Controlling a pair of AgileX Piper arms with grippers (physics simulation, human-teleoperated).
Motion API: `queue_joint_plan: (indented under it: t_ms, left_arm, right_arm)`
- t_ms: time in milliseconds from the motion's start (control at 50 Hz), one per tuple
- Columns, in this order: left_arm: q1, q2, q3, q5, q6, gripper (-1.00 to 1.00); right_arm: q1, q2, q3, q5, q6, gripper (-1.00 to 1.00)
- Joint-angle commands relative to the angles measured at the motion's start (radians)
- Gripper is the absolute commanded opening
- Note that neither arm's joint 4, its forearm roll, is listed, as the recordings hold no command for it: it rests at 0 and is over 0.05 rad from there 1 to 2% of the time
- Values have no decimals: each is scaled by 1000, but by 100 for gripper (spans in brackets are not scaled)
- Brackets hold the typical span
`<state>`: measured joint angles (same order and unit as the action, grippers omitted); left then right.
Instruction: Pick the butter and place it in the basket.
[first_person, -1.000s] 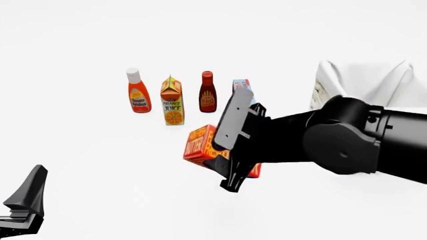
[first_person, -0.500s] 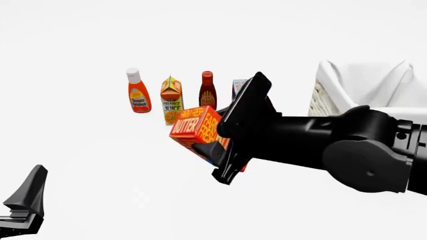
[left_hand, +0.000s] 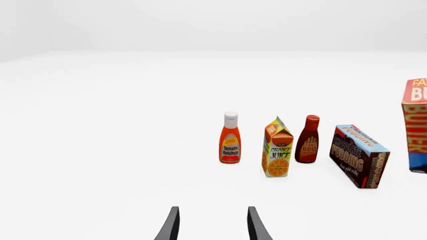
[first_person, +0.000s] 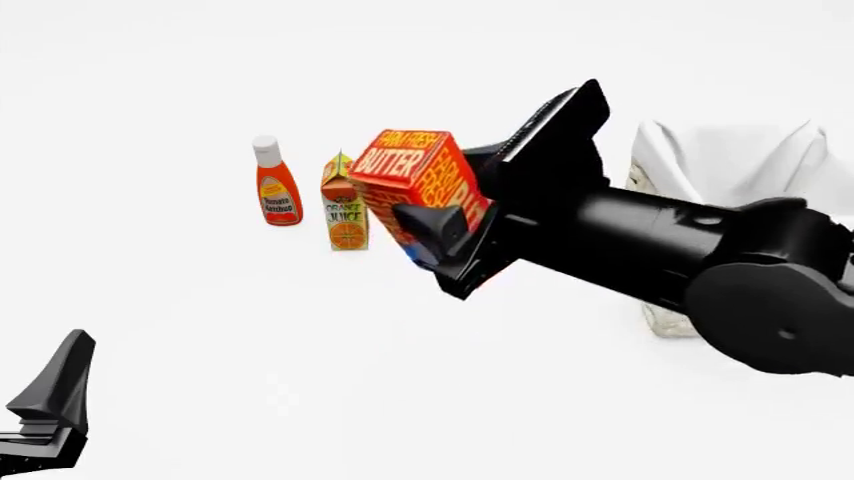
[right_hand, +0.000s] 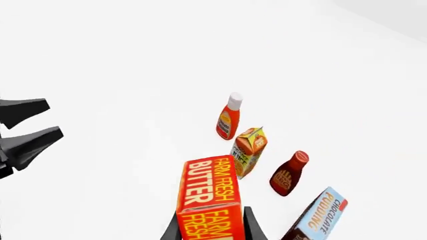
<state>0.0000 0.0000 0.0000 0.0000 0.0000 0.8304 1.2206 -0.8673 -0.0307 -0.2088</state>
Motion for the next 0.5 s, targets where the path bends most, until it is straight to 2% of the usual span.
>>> queue_joint_plan:
  t_ms: [20, 100, 180, 240, 300, 380, 500]
  left_arm:
    - [0, 0, 0, 0, 0, 100]
    - [0, 0, 0, 0, 0, 100]
    - [0, 0, 0, 0, 0, 100]
    - [0, 0, 0, 0, 0, 100]
    - [0, 0, 0, 0, 0, 100]
    - [0, 0, 0, 0, 0, 100]
    - [0, 0, 0, 0, 0, 100]
  right_arm:
    - [-36, -56, -2, -83, 59, -100]
    - [-50, -86, 9, -107, 56, -100]
    - [-83, -119, 28, -158, 75, -100]
    - [-96, -139, 42, -188, 109, -100]
    - [-114, -144, 59, -222, 91, -100]
    - [-114, -168, 72, -242, 121, -100]
    - [-122, -182, 86, -274, 127, -100]
